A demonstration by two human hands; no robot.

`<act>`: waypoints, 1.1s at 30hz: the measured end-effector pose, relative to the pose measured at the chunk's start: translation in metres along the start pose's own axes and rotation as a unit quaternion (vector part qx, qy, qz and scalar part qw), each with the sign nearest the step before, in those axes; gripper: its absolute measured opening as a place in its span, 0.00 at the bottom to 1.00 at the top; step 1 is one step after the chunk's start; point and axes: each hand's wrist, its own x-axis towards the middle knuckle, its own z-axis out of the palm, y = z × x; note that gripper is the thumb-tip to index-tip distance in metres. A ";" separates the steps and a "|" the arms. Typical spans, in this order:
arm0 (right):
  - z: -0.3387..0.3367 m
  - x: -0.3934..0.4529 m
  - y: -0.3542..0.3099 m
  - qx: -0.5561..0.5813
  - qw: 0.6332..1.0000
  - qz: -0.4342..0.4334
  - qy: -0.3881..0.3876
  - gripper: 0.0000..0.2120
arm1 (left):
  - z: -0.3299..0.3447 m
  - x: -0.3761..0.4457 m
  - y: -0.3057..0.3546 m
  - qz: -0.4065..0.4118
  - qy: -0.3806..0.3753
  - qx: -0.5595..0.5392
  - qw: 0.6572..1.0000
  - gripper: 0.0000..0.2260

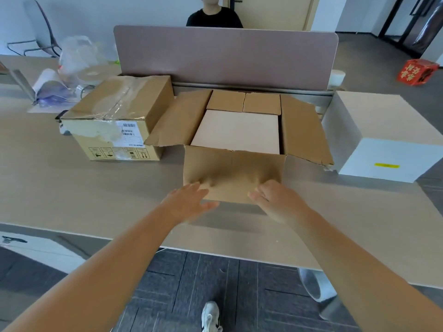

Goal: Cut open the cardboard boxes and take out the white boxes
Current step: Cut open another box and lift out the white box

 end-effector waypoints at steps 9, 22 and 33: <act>-0.056 0.054 0.001 0.001 0.995 -0.004 0.100 0.21 | -0.074 0.053 -0.005 0.060 0.187 -0.070 0.978 0.19; -0.074 0.198 0.029 -0.037 0.988 0.128 0.075 0.18 | -0.122 0.217 -0.033 0.097 0.149 0.024 0.984 0.22; -0.067 0.206 0.024 -0.064 0.974 0.132 0.170 0.25 | -0.123 0.231 -0.042 0.130 0.211 0.151 0.957 0.30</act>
